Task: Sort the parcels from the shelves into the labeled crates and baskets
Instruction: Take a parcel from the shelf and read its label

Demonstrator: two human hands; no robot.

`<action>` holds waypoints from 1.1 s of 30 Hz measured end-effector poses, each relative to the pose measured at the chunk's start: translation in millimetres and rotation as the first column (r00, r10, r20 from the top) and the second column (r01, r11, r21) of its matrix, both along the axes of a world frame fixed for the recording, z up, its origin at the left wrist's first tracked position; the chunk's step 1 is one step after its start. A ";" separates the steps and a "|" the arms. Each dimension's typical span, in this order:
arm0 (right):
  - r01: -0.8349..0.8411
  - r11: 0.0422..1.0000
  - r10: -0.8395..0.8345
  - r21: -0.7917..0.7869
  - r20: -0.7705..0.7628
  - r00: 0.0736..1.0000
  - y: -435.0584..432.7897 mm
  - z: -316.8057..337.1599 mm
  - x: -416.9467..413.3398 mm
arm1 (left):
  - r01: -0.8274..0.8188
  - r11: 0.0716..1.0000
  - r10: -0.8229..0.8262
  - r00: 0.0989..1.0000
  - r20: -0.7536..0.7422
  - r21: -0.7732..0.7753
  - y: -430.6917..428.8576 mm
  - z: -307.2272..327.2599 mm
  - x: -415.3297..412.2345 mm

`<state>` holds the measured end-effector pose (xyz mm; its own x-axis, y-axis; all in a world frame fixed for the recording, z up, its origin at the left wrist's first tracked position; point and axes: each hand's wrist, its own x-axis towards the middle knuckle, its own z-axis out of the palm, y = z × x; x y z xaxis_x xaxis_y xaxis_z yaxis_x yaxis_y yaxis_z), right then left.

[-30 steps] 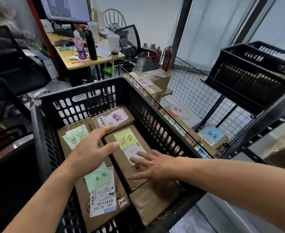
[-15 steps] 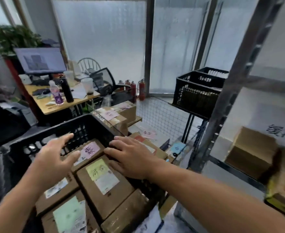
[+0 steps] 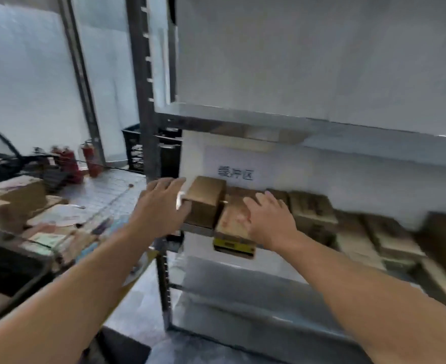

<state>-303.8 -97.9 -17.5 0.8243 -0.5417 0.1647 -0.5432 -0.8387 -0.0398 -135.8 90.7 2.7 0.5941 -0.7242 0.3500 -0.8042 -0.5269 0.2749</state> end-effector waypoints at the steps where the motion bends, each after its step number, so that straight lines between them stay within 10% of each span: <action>1: 0.071 0.997 -0.071 0.015 -0.010 0.997 -16.1 1.5 -27.9 | 0.052 0.999 -0.052 0.999 -0.007 0.004 -28.1 0.6 -16.6; 16: 0.620 0.784 -0.618 0.037 -0.053 0.784 -165.8 -26.1 -330.5 | 0.533 0.840 -0.532 0.846 -0.047 0.101 -309.6 -22.6 -236.2; 33: 0.802 0.575 -0.792 0.160 -0.137 0.595 -350.5 -52.3 -456.5 | 0.759 0.636 -0.710 0.646 -0.280 0.138 -556.0 -94.9 -391.1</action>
